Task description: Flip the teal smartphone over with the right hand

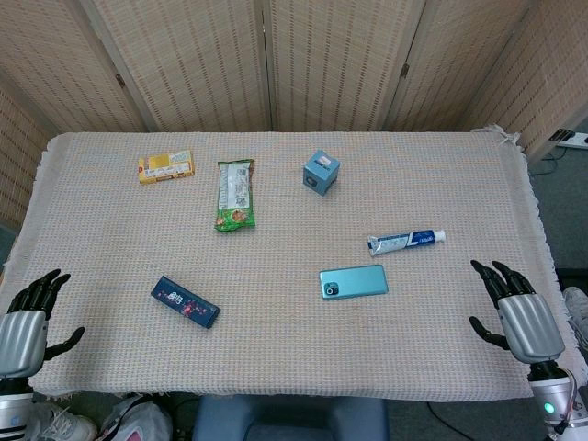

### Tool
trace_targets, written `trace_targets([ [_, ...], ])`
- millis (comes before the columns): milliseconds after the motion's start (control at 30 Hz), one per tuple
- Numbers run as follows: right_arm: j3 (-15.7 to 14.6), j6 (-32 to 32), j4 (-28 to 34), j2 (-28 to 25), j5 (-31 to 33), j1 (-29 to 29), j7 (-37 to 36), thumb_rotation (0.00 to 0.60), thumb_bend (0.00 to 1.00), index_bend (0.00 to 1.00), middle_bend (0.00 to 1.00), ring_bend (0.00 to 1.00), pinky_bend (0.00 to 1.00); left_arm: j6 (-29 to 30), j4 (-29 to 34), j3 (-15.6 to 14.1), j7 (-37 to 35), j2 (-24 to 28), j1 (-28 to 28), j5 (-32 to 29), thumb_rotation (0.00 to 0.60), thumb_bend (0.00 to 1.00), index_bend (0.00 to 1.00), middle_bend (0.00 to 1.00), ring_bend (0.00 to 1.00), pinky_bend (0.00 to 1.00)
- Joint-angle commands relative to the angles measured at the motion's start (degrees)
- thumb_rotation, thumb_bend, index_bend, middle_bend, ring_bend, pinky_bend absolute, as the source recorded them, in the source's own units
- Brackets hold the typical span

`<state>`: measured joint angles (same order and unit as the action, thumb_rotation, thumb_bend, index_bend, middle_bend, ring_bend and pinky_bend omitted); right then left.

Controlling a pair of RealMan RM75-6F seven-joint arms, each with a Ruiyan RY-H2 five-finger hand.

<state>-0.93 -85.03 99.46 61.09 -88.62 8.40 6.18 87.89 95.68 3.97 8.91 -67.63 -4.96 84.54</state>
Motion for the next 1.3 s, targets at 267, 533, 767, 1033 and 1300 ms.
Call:
trace_targets([
  [267, 0.84, 0.78, -0.83, 1.84, -0.80, 0.18, 2.46, 0.600, 0.19, 0.10, 0.23, 0.14, 0.20, -0.32, -0.22, -0.02, -0.72, 0.14, -0.15, 0.20, 0.600, 0.21, 0.17, 0.13, 0.15, 0.23],
  [533, 3.01, 9.16, -4.80, 9.12, -0.57, 6.12, 6.38, 0.600, 0.19, 0.15, 0.26, 0.14, 0.20, 0.22, -0.66, -0.55, -2.19, 0.58, 0.54, 0.57, 0.600, 0.21, 0.17, 0.13, 0.15, 0.23],
  [767, 5.05, 18.29, -11.64, 17.71, 2.75, 12.18, 8.32, 0.600, 0.18, 0.19, 0.27, 0.14, 0.20, 0.62, -1.66, -0.97, -3.78, 1.12, 1.58, -0.05, 0.600, 0.21, 0.17, 0.13, 0.15, 0.23],
  [1033, 6.90, 23.76, -19.70, 25.49, 6.03, 16.73, 9.03, 0.600, 0.18, 0.23, 0.28, 0.15, 0.20, 0.54, -2.58, -1.35, -5.12, 1.52, 2.44, -0.74, 0.600, 0.21, 0.17, 0.12, 0.15, 0.23],
  [1300, 7.33, 25.44, -26.06, 31.17, 7.28, 19.22, 9.47, 0.600, 0.18, 0.27, 0.31, 0.16, 0.20, 0.05, -3.07, -1.38, -5.89, 1.84, 2.70, -1.24, 0.600, 0.21, 0.17, 0.13, 0.15, 0.23],
])
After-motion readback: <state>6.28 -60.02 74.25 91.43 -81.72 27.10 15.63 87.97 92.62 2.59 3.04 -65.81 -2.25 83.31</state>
